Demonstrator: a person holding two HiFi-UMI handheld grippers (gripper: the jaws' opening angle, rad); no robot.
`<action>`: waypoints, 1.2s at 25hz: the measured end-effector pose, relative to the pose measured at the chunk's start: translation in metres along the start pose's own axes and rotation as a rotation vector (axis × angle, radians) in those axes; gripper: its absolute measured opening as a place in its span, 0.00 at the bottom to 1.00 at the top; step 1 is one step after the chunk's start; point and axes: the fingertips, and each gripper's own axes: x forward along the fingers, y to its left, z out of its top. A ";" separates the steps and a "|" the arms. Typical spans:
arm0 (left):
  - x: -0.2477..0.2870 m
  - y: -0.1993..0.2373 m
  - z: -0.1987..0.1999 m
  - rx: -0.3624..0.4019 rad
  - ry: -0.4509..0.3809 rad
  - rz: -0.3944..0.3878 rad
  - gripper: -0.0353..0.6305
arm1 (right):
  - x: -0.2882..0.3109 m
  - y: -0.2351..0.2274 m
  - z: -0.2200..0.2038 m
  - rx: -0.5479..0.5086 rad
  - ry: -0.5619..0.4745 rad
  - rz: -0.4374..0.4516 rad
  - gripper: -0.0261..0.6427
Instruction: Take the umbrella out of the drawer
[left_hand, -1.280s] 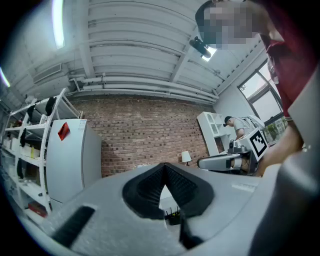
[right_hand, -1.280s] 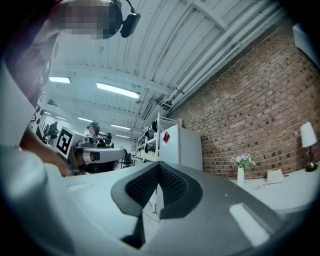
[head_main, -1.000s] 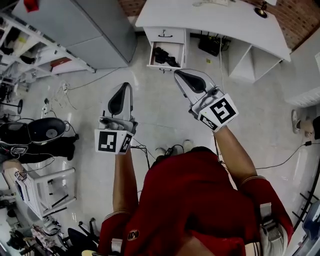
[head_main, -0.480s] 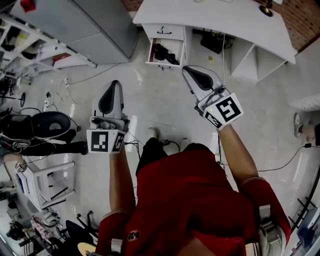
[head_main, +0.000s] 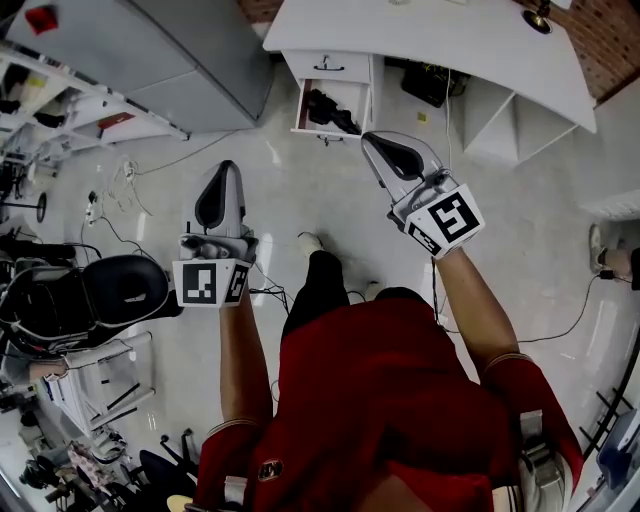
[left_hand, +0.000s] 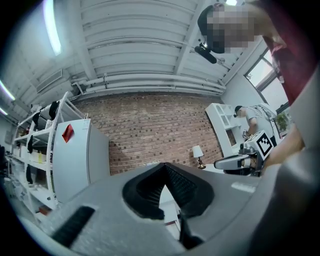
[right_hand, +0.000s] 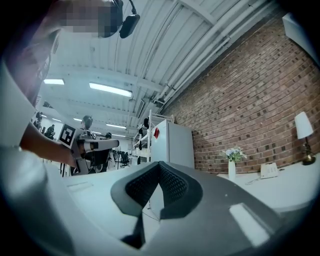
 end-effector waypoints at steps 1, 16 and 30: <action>0.006 0.007 -0.005 -0.004 -0.002 -0.002 0.06 | 0.007 -0.003 -0.002 -0.007 0.009 -0.005 0.06; 0.100 0.174 -0.096 -0.005 -0.002 -0.080 0.06 | 0.191 -0.050 -0.080 -0.076 0.176 -0.074 0.06; 0.178 0.242 -0.192 -0.062 0.047 -0.131 0.06 | 0.285 -0.107 -0.194 -0.110 0.350 -0.169 0.06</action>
